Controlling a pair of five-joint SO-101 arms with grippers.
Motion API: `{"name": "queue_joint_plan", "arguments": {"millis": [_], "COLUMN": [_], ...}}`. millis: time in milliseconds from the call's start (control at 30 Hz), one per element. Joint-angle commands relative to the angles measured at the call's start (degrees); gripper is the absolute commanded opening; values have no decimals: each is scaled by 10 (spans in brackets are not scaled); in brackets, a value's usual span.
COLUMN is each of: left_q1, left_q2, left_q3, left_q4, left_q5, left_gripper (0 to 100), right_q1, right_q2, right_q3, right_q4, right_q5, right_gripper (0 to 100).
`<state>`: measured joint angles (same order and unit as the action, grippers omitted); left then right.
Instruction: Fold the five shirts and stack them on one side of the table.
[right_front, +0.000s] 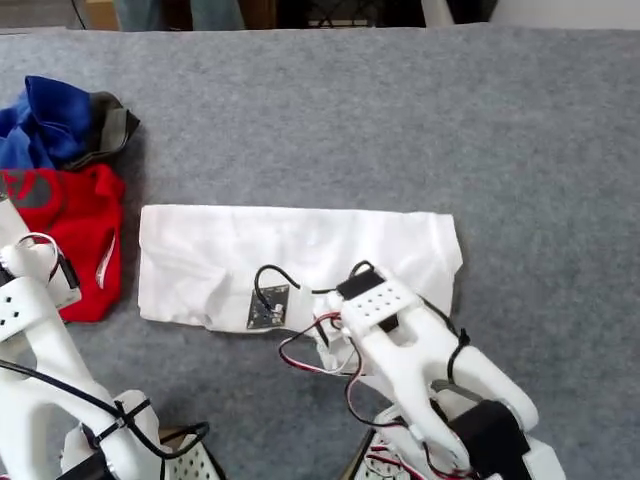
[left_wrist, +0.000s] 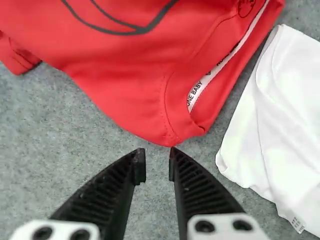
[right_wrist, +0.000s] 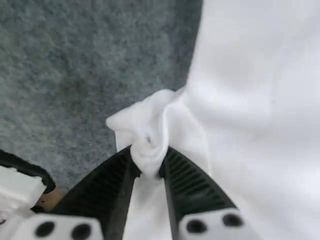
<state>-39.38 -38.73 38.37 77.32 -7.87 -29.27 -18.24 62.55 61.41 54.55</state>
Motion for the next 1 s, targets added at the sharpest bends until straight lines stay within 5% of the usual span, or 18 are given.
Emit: {"name": "queue_joint_plan", "arguments": {"millis": [0, 367, 533, 967], "left_q1": [-6, -6, -3, -2], "left_q2": [0, -1, -1, -1], "left_q3": [-28, -29, -27, -26], "left_q4": [-3, -3, -3, -3], "left_q5": [9, 9, 9, 9], "left_gripper": [109, 109, 109, 109], "right_q1": [-5, 65, 117, 113], "right_q2": [30, 64, 182, 486], "right_q3": [-17, -283, -415, -792], "right_q4": [31, 212, 233, 347], "right_q5": [-11, 70, 117, 206], "right_gripper": [14, 14, 14, 19]}}
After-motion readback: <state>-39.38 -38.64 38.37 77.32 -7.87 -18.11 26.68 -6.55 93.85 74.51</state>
